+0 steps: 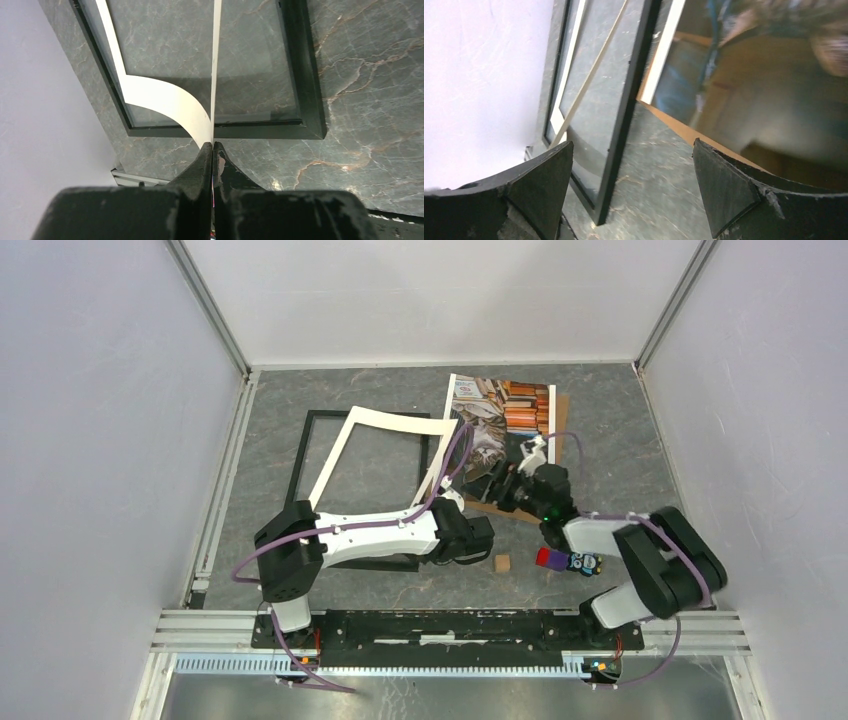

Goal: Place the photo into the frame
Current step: Place the photo frame item in the photo frame.

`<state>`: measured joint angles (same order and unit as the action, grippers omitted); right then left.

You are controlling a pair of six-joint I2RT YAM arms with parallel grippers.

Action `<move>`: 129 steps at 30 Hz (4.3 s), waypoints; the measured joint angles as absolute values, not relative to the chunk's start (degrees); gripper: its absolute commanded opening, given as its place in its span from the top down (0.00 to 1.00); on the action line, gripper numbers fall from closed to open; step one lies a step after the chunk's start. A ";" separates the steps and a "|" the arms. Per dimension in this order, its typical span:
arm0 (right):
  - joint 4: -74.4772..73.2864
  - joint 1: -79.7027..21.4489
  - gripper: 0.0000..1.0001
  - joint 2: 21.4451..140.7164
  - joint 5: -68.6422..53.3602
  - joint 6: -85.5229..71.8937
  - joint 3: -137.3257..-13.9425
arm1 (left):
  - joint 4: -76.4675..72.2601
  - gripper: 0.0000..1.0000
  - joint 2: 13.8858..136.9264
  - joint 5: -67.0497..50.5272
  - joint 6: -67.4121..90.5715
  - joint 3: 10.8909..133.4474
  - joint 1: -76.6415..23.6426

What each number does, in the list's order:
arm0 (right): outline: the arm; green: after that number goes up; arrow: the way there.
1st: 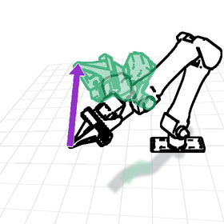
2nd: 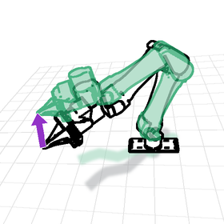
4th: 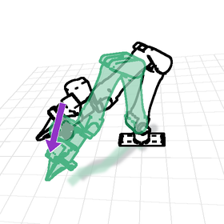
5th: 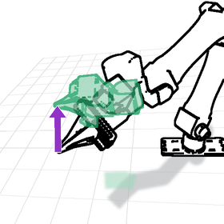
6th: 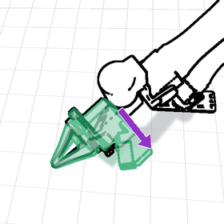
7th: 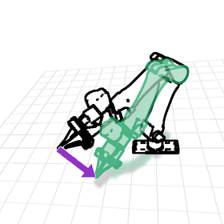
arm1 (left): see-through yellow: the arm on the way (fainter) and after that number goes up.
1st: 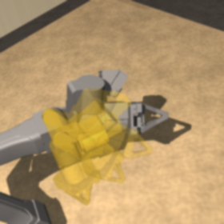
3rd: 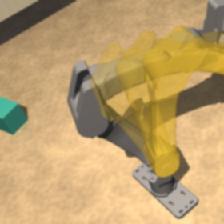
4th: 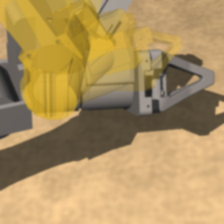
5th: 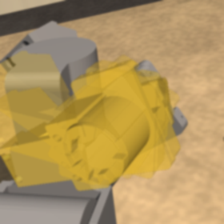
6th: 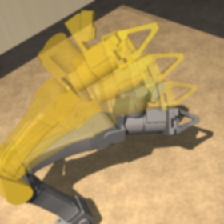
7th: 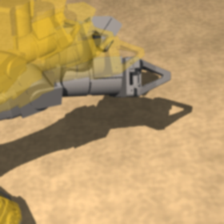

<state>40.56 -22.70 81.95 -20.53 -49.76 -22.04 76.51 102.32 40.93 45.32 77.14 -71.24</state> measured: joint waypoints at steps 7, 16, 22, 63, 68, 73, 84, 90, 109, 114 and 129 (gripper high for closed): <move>47.90 -31.14 0.12 95.46 -17.85 -56.40 -31.14 | 74.32 0.98 102.32 39.86 44.05 77.19 -71.31; 49.23 -37.63 0.50 104.33 -14.66 -59.05 -39.94 | 72.49 0.98 102.32 38.63 42.72 77.19 -71.42; 49.50 -39.00 0.78 107.26 -13.87 -62.04 -40.36 | 72.23 0.52 102.26 37.15 41.85 77.58 -71.44; 34.37 -38.13 1.00 114.85 -24.62 -54.92 -57.14 | 41.52 0.02 73.10 44.75 5.41 83.59 -64.93; 32.25 -38.35 0.96 116.55 -25.02 -54.22 -59.18 | 34.30 0.01 65.39 46.59 1.41 75.88 -64.47; 31.16 -38.70 0.94 117.71 -25.02 -54.11 -60.66 | 29.23 0.00 60.97 47.09 0.30 72.97 -62.78; 30.96 -39.31 0.87 118.30 -24.80 -54.39 -61.82 | 26.46 0.00 60.73 46.30 0.14 71.37 -61.34; 30.46 -39.40 0.75 118.63 -24.23 -54.33 -61.82 | 26.44 0.00 60.71 44.84 0.16 71.24 -59.27; 21.04 -39.64 0.38 114.48 -19.55 -44.56 -62.39 | 26.46 0.00 60.71 41.74 0.23 71.22 -56.97; 20.16 -39.64 0.38 114.04 -18.79 -43.27 -62.37 | 26.48 0.00 60.71 41.39 0.25 71.22 -56.86; 16.36 -40.12 0.28 114.06 -17.32 -38.48 -64.47 | 26.50 0.00 60.71 39.92 0.36 71.22 -55.66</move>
